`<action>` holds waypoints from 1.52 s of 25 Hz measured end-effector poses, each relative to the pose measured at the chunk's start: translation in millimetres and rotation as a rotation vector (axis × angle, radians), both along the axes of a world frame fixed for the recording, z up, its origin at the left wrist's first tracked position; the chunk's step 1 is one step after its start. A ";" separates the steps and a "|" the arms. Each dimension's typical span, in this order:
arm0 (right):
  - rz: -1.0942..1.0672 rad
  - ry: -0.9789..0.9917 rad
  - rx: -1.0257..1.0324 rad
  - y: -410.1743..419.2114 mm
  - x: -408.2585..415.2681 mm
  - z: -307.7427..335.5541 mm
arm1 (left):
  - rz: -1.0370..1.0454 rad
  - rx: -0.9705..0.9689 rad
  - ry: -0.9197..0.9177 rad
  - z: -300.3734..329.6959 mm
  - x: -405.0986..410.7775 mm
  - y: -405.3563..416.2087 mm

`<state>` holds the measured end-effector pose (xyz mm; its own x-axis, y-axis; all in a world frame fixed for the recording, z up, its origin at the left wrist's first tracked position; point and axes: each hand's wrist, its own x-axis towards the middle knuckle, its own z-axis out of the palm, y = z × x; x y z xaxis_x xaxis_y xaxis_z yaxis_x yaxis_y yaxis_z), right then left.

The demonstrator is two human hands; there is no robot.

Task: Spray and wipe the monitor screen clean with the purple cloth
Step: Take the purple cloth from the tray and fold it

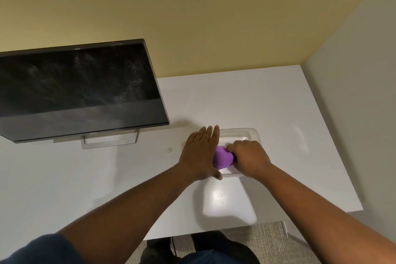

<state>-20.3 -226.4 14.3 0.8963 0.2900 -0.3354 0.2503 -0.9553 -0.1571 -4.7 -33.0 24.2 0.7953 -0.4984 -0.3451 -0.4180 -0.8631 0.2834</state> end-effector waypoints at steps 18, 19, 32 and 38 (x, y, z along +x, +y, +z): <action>-0.616 0.715 1.329 143.8 -33.4 129.3 | 0.935 -1.393 0.851 85.6 -26.2 153.9; -0.642 0.764 1.390 158.9 -37.3 129.8 | 0.907 -1.409 0.868 89.3 -28.4 163.6; -0.704 0.550 1.346 310.3 -64.6 113.2 | 1.086 -1.404 0.503 100.0 -60.8 263.4; -0.896 0.600 1.411 315.1 -59.3 110.8 | 1.054 -1.364 0.675 103.6 -51.7 305.0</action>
<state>-79.6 88.7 125.1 0.7862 0.1574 -0.5976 -0.6178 0.1746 -0.7667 -56.4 272.0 127.8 0.8386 -0.1202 -0.5313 0.5419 0.2830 0.7913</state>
